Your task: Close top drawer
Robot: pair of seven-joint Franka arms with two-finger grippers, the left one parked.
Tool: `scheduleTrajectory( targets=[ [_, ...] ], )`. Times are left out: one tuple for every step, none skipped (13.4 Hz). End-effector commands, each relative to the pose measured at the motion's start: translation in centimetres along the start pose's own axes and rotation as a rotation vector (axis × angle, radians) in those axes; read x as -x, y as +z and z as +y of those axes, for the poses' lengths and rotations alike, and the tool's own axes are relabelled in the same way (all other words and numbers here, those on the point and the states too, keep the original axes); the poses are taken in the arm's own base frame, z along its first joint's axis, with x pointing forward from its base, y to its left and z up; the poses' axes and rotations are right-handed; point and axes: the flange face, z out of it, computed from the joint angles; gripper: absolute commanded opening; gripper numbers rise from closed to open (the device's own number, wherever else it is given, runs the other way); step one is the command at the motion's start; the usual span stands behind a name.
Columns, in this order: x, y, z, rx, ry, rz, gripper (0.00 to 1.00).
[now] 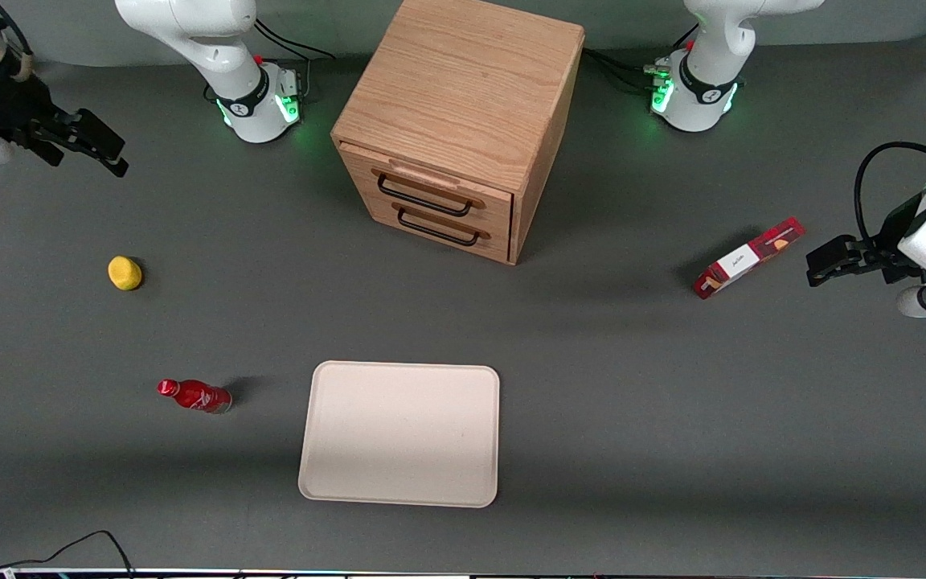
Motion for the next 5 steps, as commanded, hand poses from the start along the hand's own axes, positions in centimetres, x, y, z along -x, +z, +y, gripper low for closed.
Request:
scheduleTrajectory(
  targets=[
    [-1.65,-0.31,0.33,-0.006,-0.027,0.018,1.00],
    [-1.80,-0.33,0.29,-0.008,-0.028,0.014,1.00],
    [-1.71,-0.38,0.07,-0.007,-0.034,0.013,1.00],
    [-1.66,-0.38,-0.07,-0.007,-0.035,0.013,1.00],
    [-1.75,-0.17,-0.09,-0.008,-0.037,0.008,1.00]
  ],
)
